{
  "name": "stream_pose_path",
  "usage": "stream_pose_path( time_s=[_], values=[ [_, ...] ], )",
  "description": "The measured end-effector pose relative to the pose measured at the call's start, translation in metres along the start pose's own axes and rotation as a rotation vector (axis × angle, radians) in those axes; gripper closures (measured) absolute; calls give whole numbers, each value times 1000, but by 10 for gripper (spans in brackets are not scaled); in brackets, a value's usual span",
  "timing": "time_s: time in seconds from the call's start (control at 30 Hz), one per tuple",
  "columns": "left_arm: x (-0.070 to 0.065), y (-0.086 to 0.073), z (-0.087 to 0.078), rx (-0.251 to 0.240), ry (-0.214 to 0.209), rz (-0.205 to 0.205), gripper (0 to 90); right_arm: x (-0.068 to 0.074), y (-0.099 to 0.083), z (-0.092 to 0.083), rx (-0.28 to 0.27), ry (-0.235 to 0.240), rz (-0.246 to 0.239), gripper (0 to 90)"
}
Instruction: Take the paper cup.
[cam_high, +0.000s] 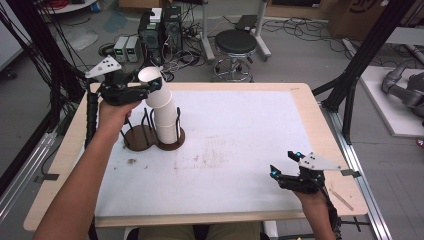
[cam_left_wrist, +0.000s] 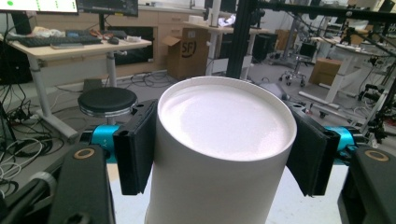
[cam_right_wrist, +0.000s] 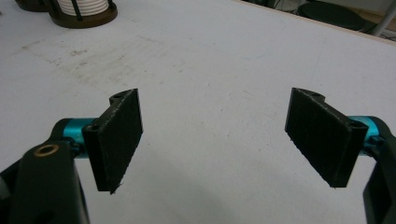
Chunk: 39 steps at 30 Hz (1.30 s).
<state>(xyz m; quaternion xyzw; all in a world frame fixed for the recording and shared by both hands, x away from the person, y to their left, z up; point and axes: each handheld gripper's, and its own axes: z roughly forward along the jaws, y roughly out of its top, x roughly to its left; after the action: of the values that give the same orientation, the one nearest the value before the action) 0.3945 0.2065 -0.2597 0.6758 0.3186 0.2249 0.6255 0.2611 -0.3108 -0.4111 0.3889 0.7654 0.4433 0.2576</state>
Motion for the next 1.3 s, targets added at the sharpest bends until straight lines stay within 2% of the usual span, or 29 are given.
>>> stream_pose_path(
  time_s=[0.1, 0.17, 0.27, 0.33, 0.37, 0.47, 0.53, 0.6, 0.73, 0.77, 0.8, 1.0, 1.07, 1.13, 1.2, 1.23, 1.27, 1.3],
  values=[
    [-1, 8, -10, -27, -8, 2, 331, 0, 0, 0, -2, 0, 3, 194],
    [-1, 11, -16, -27, -24, 9, 331, 1, 1, 0, 0, 1, 3, 194],
    [-4, 13, -25, -22, -34, 30, 331, 1, 1, 0, -5, 2, -2, 194],
    [-4, 13, -28, -24, -36, 30, 331, 1, 1, 0, -3, 1, -1, 194],
    [-6, 15, -36, -33, -47, 34, 331, 2, 1, 0, 0, 2, 3, 194],
    [-7, 16, -44, -49, -66, 33, 331, 3, 1, 0, -2, 2, 3, 194],
    [-11, 16, -53, -49, -77, 58, 331, 3, 1, 0, 0, 2, -1, 194],
    [-12, 15, -56, -47, -83, 63, 330, 3, 1, 0, 0, 3, 0, 194],
    [-17, 6, -64, -38, -103, 78, 330, 4, 2, 1, 2, 7, -2, 194],
    [-19, -2, -68, -40, -112, 73, 330, 4, 1, 2, 3, 12, -3, 194],
    [-19, -2, -68, -40, -112, 73, 330, 5, 1, 2, 6, 13, 0, 194],
    [-25, -25, -81, -43, -145, 47, 330, 7, 2, 4, 9, 20, -7, 194],
    [-26, -29, -83, -42, -152, 44, 330, 7, 2, 5, 10, 20, -5, 194],
    [-31, -41, -83, -36, -180, 45, 330, 8, 3, 6, 10, 22, -6, 194],
    [-32, -44, -83, -33, -187, 48, 330, 9, 3, 7, 12, 21, -8, 194],
    [-36, -52, -82, -24, -202, 49, 330, 9, 4, 7, 12, 22, -10, 194],
    [-36, -52, -82, -24, -202, 49, 330, 10, 4, 8, 14, 25, -8, 194],
    [-42, -60, -79, -21, -218, 49, 330, 10, 4, 8, 11, 24, -12, 194]
  ],
)
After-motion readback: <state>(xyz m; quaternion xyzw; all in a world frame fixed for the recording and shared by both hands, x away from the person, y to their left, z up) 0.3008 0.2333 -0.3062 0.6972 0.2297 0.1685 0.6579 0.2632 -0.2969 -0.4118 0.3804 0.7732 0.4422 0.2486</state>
